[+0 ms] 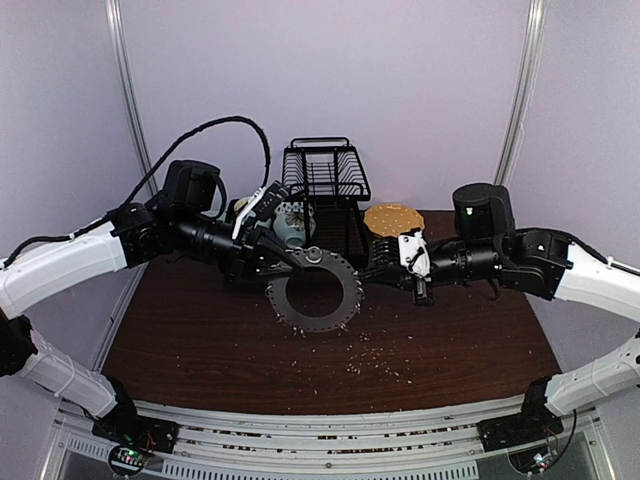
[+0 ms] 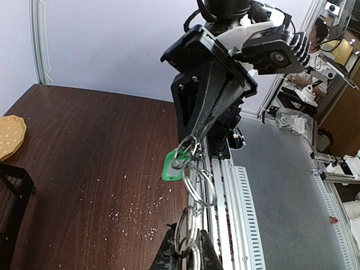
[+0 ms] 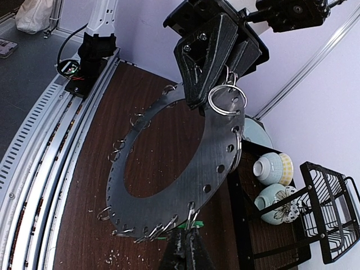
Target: Put the keys on the keyring
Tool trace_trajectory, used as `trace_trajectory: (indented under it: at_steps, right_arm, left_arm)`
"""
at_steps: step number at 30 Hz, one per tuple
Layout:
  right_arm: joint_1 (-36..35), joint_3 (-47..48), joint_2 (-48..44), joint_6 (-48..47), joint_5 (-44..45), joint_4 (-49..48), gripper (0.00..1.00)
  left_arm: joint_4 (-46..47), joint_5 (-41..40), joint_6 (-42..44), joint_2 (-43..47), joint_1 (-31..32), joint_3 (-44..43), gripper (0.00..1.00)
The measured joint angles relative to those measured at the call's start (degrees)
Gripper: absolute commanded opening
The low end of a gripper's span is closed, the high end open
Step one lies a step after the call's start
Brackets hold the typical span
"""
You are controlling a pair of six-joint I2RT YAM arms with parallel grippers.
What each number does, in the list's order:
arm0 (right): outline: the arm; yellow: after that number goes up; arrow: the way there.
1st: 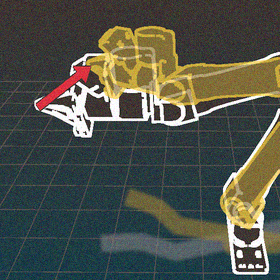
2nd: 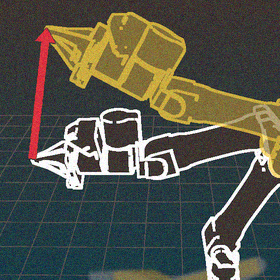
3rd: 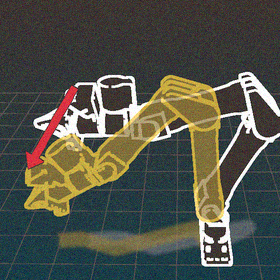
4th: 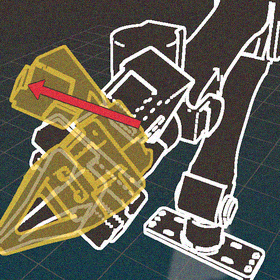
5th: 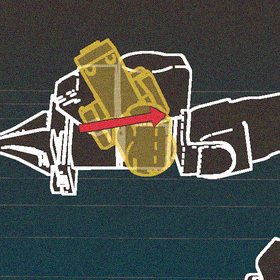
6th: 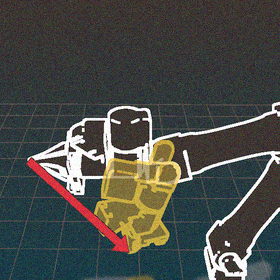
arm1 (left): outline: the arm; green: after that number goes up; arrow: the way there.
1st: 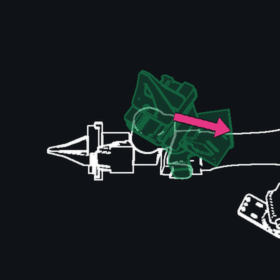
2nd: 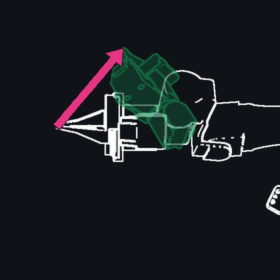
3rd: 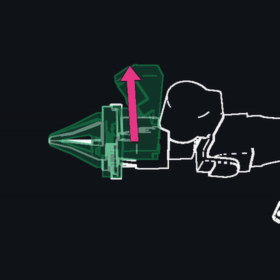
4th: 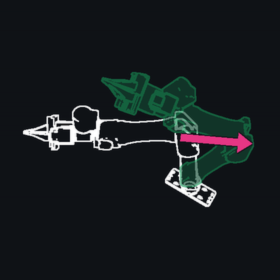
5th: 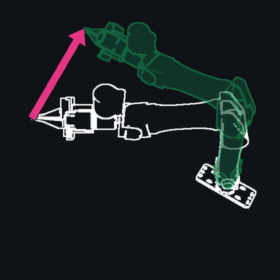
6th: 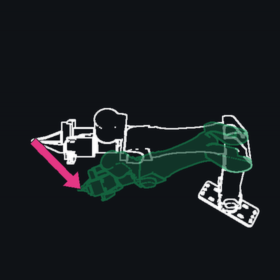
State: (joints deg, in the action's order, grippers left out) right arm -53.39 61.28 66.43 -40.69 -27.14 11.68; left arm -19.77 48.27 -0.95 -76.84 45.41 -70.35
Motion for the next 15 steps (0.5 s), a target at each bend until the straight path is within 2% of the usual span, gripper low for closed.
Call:
trace_trajectory:
  at_steps: [8, 9, 11, 13, 15]
  right_arm:
    - [0.13, 3.8, 3.91, 0.72, 1.2, 4.9, 0.0]
    - [0.13, 3.78, 4.04, 0.9, 1.42, 4.96, 0.04]
    - [0.11, 3.3, 4.0, 1.64, 1.97, 4.66, 0.19]
    - [0.07, 1.9, 3.43, 2.34, 2.89, 2.75, 0.27]
    - [0.04, -0.24, 2.47, 3.26, 3.85, 1.14, 0.31]
  left_arm:
    - [-1.81, -1.07, 0.72, -0.02, -0.52, 0.2, 0.0]
    - [-1.88, -1.4, 0.76, -0.02, -0.55, 0.33, 0.0]
    - [-1.97, -2.12, 0.87, -0.02, -0.5, 0.52, 0.0]
    - [-1.4, -2.21, 1.2, -0.02, -0.24, 0.59, 0.0]
    - [-0.92, -2.23, 1.55, 0.02, 0.44, 0.59, 0.0]
